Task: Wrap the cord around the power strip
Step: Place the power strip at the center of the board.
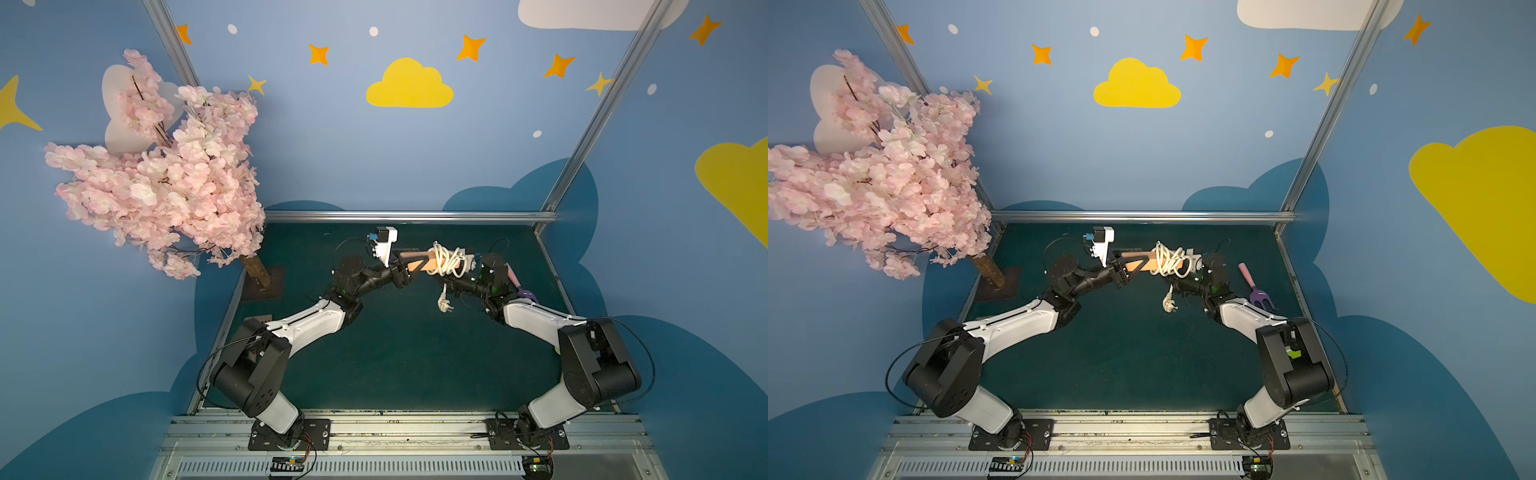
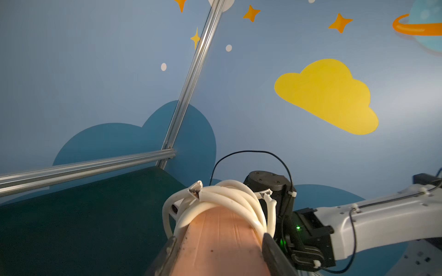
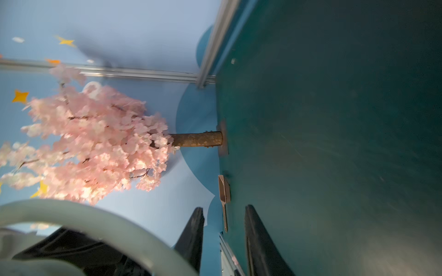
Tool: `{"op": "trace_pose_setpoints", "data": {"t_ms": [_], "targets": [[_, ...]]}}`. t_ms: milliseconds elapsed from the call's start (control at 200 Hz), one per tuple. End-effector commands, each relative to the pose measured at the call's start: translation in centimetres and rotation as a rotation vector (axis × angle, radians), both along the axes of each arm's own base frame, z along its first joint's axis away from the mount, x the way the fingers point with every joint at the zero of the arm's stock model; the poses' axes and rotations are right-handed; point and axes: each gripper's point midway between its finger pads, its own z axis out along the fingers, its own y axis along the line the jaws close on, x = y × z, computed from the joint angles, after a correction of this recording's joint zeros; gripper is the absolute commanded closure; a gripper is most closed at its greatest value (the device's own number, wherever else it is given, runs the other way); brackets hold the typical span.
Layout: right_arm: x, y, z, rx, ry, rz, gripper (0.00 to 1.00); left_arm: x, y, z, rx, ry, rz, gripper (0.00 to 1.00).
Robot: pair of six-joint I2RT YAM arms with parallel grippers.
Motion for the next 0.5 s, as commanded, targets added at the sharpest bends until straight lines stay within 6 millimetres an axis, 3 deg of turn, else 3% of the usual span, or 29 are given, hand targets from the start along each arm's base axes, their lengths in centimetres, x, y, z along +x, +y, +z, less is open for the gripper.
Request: {"op": "trace_pose_setpoints", "data": {"t_ms": [0,155,245,496], "targets": [[-1.9,-1.5,1.3,-0.040,0.048,0.011,0.69,3.2,1.4,-9.9,0.231,0.065,0.263,0.97],[-3.4,-4.1,-3.3,-0.221,0.181,0.012,0.70,1.0,-2.1,-15.4,0.338,0.073,0.285,0.97],[-3.6,-5.6,-6.0,-0.324,0.236,0.011,0.71,0.4,-3.1,-17.9,0.369,0.096,0.319,0.97],[-2.5,-6.6,-10.0,-0.467,0.320,0.099,0.69,0.3,-3.3,-22.6,0.517,0.123,0.390,0.98]]}}
